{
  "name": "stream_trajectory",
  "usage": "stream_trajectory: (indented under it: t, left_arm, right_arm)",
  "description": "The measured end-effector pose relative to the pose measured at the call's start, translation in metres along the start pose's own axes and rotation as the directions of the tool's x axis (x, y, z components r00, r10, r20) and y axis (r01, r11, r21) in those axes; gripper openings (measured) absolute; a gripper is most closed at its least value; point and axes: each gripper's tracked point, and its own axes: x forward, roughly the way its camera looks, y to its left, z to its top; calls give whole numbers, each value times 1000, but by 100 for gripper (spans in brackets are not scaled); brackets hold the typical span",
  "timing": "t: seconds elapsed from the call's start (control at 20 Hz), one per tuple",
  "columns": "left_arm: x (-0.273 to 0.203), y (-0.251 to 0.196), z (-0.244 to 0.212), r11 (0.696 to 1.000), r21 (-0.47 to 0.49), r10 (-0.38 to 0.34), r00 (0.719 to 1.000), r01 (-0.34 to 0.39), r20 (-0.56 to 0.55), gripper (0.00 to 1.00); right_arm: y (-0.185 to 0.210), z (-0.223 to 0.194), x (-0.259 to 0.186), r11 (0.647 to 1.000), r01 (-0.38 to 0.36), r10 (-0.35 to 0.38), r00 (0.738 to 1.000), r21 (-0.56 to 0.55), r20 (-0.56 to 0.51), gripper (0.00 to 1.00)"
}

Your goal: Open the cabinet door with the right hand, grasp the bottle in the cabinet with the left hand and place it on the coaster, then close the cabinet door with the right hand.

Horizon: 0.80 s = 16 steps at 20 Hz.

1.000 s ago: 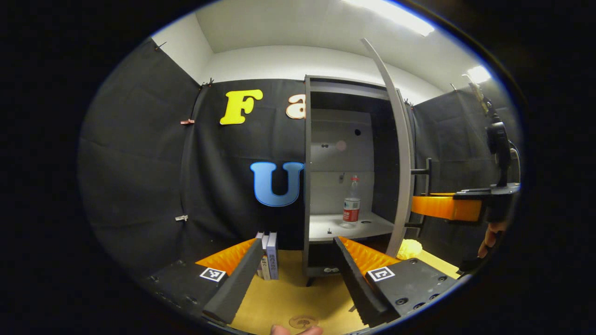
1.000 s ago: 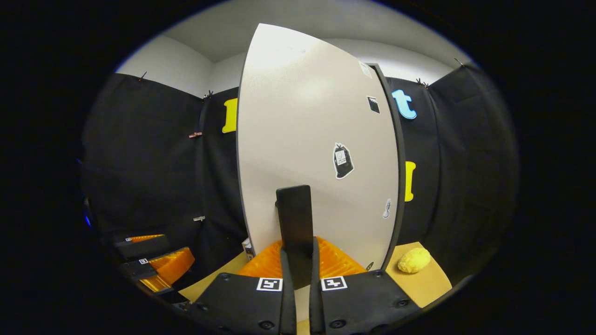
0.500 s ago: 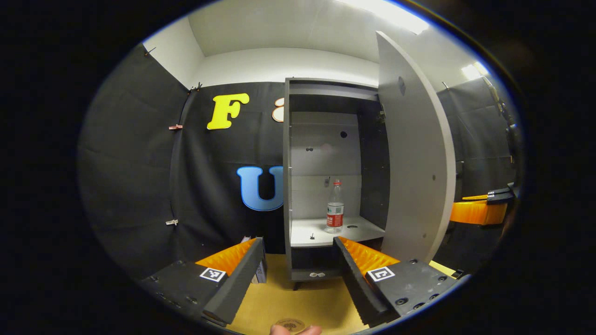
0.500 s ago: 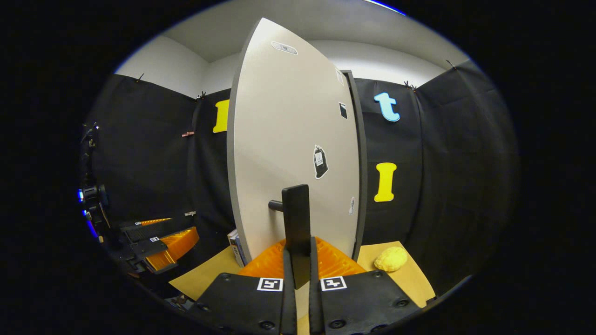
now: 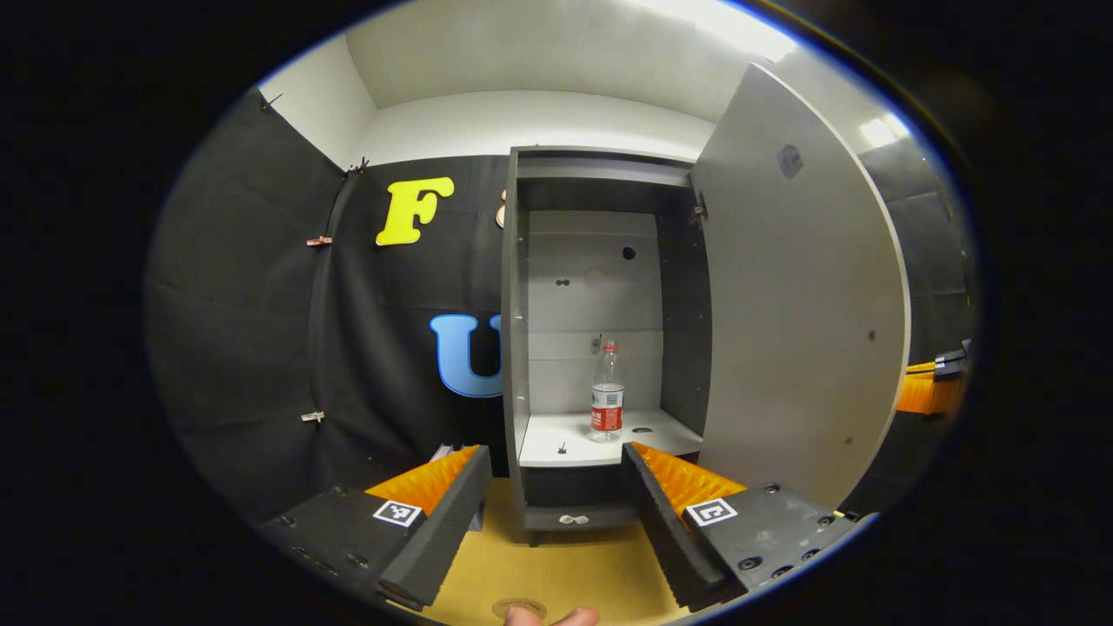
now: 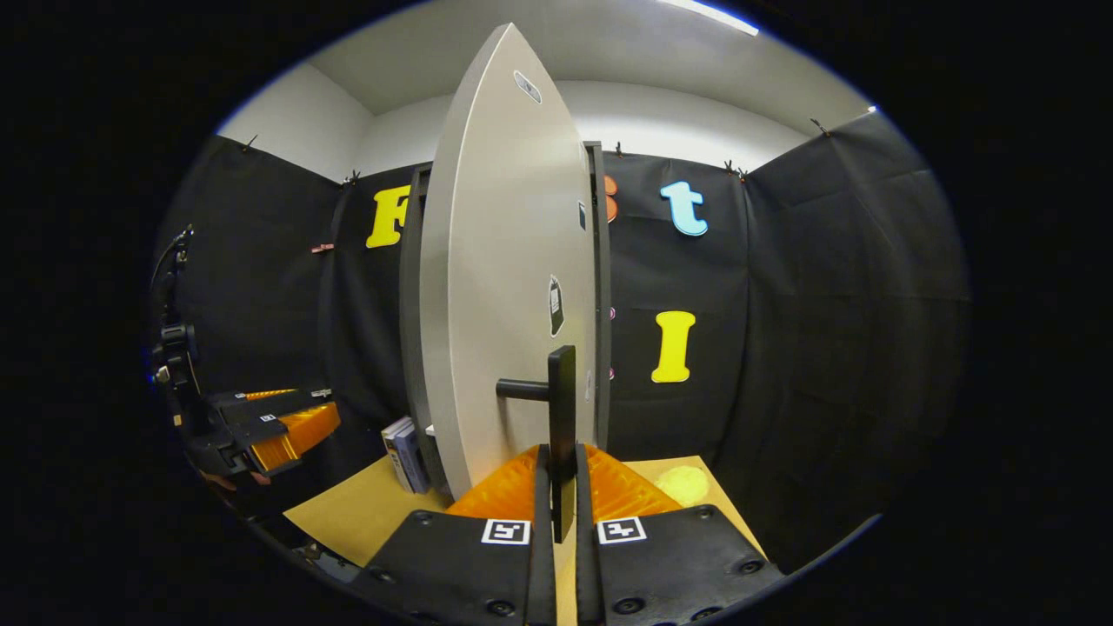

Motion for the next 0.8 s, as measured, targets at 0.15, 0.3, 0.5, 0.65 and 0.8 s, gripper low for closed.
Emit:
stream_trajectory:
  t: [0.15,0.3,0.5,0.65,0.8]
  left_arm:
    - [4,-12,6,1000,17,-1,1000,0,11,95]
    - [9,-26,8,1000,17,-13,1000,13,11,96]
    - [19,-44,14,999,21,-33,999,33,17,92]
    - [35,-58,16,998,22,-56,998,56,23,94]
    - [62,-69,22,997,37,-73,997,71,37,94]
  right_arm:
    - [-28,3,-1,999,42,-42,999,5,6,9]
    - [-41,6,-4,999,42,-42,999,32,14,7]
    - [-36,9,-5,999,29,-30,999,30,24,7]
    - [-37,13,-13,998,42,-44,999,51,27,7]
    - [-35,15,-28,998,13,-15,999,68,32,8]
